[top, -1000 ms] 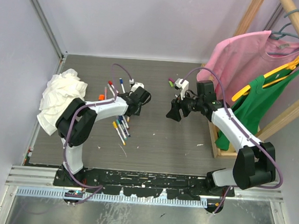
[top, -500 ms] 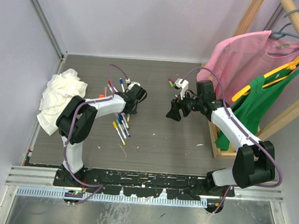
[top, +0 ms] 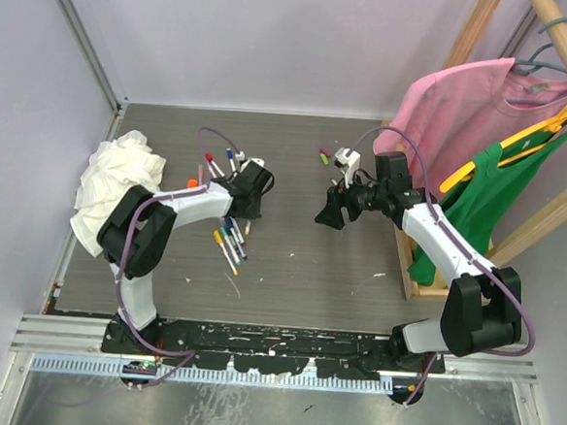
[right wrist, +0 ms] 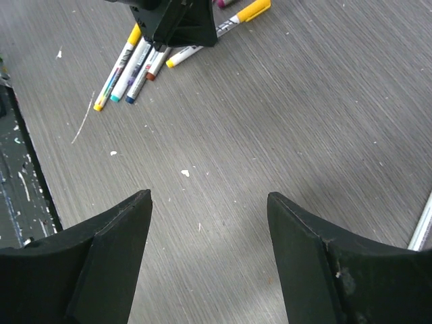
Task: Open the pen caps
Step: Pick up the pen from the center of the board, then open the pen cap from the pen.
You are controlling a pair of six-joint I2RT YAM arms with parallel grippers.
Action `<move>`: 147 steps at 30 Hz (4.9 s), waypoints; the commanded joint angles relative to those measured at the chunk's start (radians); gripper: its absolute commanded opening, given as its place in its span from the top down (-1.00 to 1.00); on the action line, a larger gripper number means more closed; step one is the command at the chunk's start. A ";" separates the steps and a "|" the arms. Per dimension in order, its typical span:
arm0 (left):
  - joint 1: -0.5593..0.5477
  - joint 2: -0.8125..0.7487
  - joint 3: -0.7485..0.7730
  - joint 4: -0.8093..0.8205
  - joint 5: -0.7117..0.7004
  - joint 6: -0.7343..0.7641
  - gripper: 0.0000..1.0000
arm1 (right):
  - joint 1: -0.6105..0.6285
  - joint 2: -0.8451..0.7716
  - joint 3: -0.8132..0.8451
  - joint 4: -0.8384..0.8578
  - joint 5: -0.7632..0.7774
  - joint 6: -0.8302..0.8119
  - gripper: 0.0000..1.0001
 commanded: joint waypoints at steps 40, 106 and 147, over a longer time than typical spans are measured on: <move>-0.411 -0.588 -0.762 1.557 -0.136 -0.114 1.00 | 0.113 -0.087 -0.336 0.951 -0.311 0.793 -0.37; 0.070 -0.661 -0.619 1.294 0.802 -0.490 -0.51 | 0.151 0.006 -0.067 0.251 -0.494 0.246 0.99; -0.079 -0.685 -0.689 1.234 0.558 -0.306 1.00 | 0.152 0.002 -0.117 0.387 -0.386 0.383 0.01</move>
